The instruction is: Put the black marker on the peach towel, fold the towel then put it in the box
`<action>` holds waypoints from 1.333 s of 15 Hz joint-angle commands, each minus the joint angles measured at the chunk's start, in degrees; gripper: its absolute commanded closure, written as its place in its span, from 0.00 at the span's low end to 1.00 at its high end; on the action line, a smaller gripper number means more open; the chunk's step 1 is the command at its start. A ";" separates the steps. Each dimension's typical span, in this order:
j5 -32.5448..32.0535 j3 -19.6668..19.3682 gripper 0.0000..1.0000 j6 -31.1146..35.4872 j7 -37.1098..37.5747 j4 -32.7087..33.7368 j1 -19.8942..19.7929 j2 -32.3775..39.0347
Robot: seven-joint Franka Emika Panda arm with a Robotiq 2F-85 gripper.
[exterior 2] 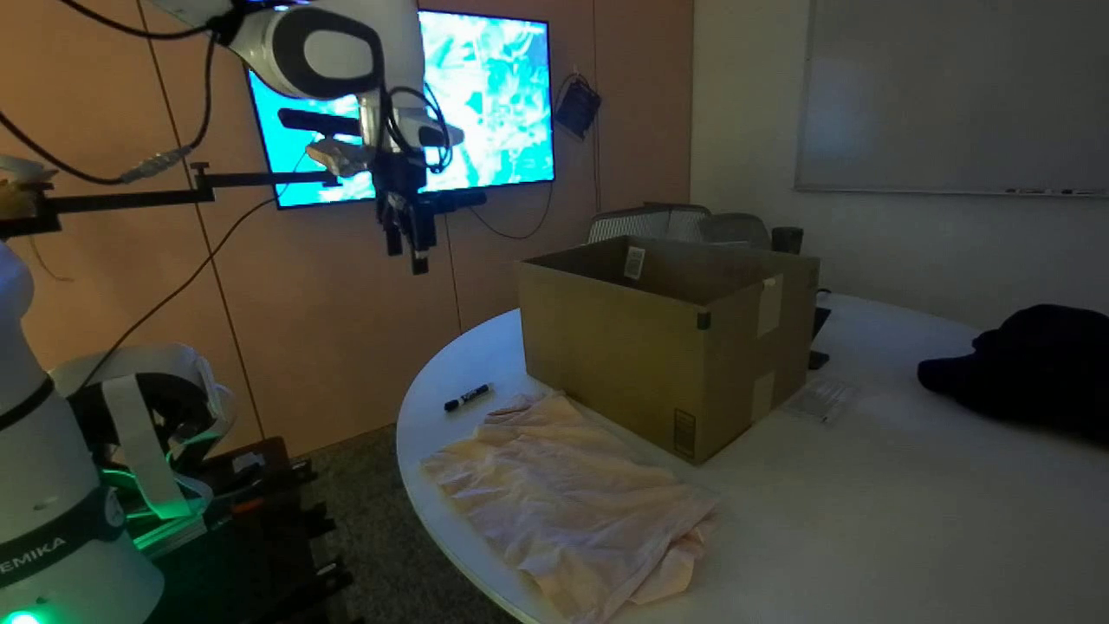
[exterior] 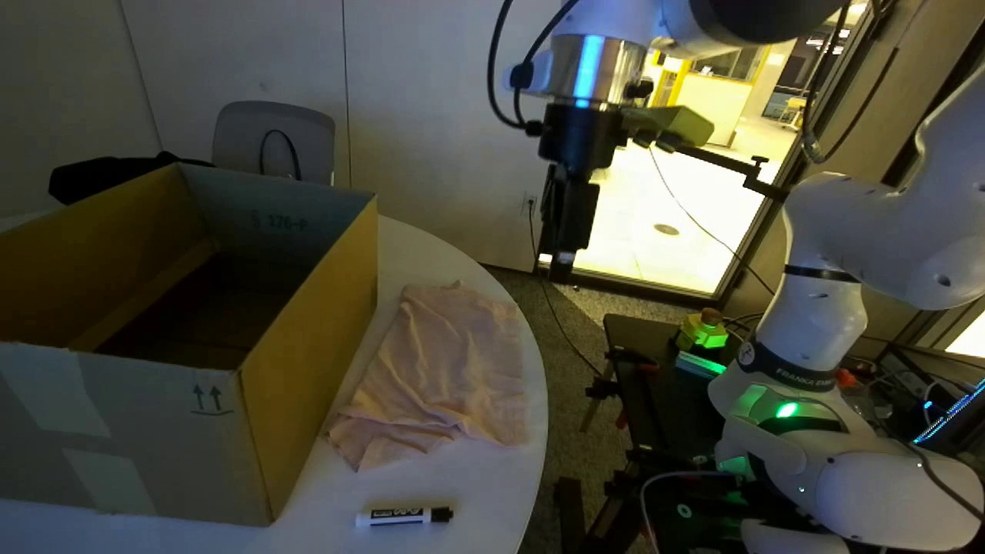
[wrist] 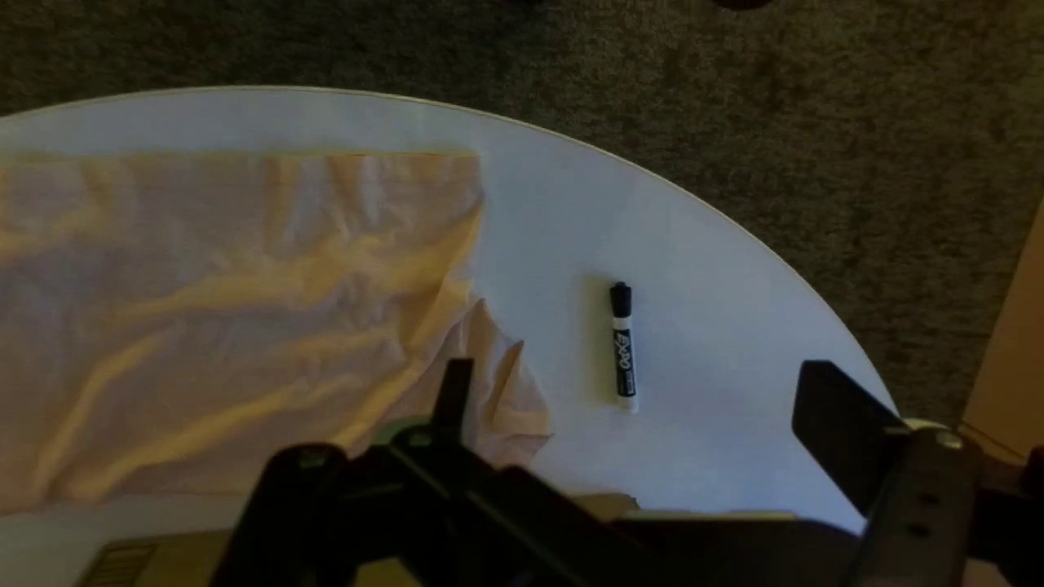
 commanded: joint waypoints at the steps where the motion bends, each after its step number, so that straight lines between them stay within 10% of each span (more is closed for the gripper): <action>1: 4.13 2.02 0.00 7.70 -4.95 2.36 3.63 10.78; 20: 0.26 8.28 0.00 25.93 -2.57 23.47 6.40 50.49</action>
